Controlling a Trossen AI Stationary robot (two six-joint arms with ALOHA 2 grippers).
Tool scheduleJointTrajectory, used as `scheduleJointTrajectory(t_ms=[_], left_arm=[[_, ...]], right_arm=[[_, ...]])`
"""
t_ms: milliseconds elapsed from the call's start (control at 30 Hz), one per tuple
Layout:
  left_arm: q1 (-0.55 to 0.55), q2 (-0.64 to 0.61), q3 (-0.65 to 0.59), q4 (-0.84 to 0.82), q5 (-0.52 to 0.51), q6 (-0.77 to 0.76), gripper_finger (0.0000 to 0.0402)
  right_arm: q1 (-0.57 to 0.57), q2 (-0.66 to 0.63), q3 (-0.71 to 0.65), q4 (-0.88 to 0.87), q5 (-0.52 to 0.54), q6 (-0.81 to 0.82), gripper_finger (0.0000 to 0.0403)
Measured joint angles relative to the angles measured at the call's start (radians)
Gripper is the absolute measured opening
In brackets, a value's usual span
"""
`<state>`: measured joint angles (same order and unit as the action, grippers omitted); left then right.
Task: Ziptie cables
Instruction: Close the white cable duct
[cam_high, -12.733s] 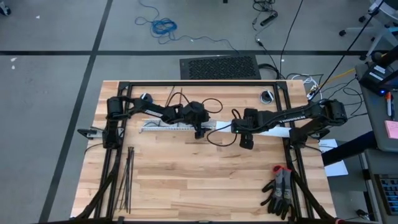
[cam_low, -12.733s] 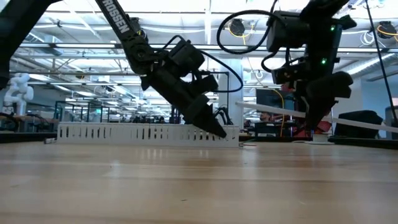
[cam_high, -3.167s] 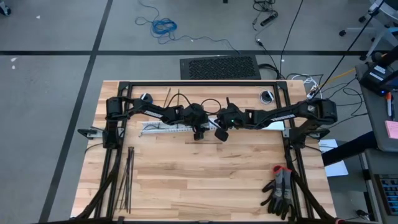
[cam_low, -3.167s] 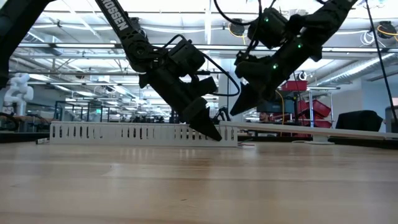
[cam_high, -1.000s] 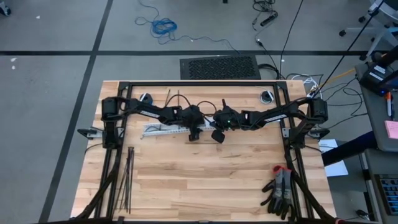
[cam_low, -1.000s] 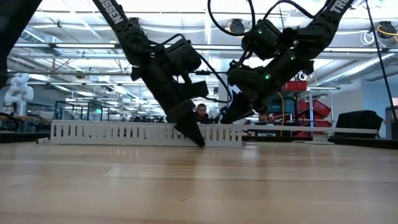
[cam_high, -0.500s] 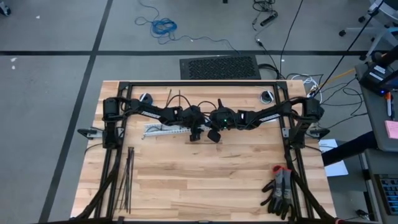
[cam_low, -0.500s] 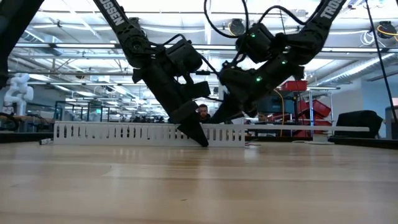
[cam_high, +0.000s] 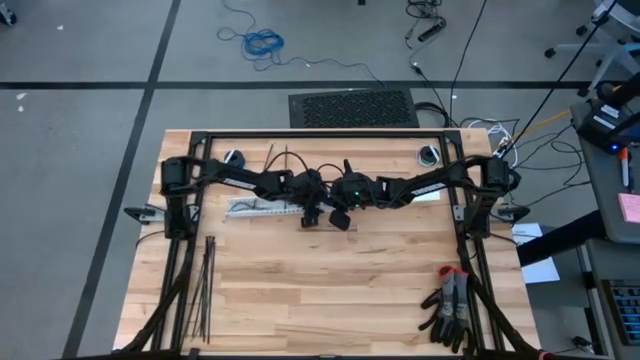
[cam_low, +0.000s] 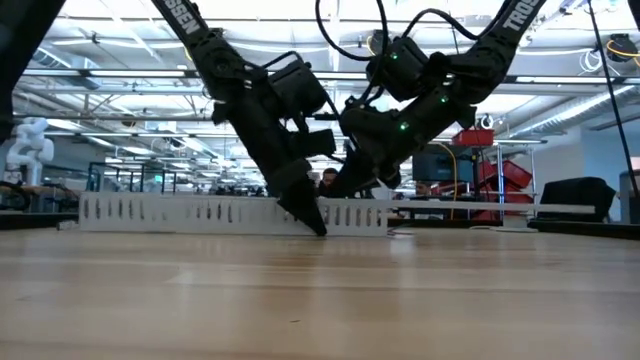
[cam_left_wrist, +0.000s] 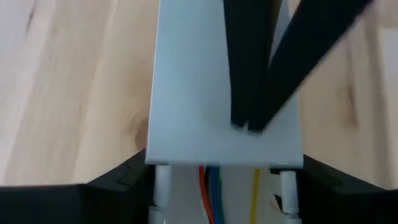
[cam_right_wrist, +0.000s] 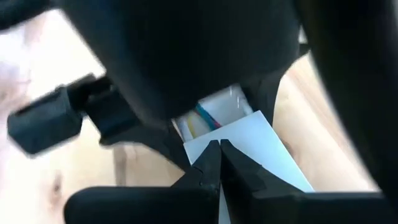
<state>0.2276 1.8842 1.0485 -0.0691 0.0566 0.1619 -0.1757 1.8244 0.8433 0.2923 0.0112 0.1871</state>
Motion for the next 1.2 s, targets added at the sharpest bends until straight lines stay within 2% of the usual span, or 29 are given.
scheduleJointTrajectory(t_ms=[200, 400, 667, 833, 933, 1100, 1200], left_arm=[[-0.003, -0.095, 0.01, -0.058, 0.003, 0.005, 0.0272], [-0.009, -0.078, 0.006, -0.079, 0.007, 0.005, 0.0278], [-0.009, -0.079, 0.005, -0.272, -0.011, 0.002, 0.0279], [-0.008, -0.074, -0.032, -0.274, -0.059, -0.045, 0.0278], [-0.008, -0.075, -0.039, -0.269, -0.086, -0.064, 0.0268], [-0.013, -0.073, -0.046, -0.195, -0.073, -0.029, 0.0229], [-0.019, -0.071, -0.048, -0.165, -0.074, -0.022, 0.0224]], right_arm=[[-0.001, 0.006, -0.001, -0.007, 0.003, -0.005, 0.0], [-0.007, 0.008, -0.002, 0.001, 0.002, -0.008, 0.0], [-0.007, 0.008, -0.002, 0.0, 0.006, -0.011, 0.0], [-0.007, 0.008, -0.002, -0.001, 0.008, -0.012, 0.0], [-0.007, 0.008, -0.002, 0.001, 0.008, -0.011, 0.0], [-0.002, 0.008, -0.006, 0.032, -0.019, 0.003, 0.0], [-0.001, 0.008, -0.007, 0.04, -0.018, 0.004, 0.0]])
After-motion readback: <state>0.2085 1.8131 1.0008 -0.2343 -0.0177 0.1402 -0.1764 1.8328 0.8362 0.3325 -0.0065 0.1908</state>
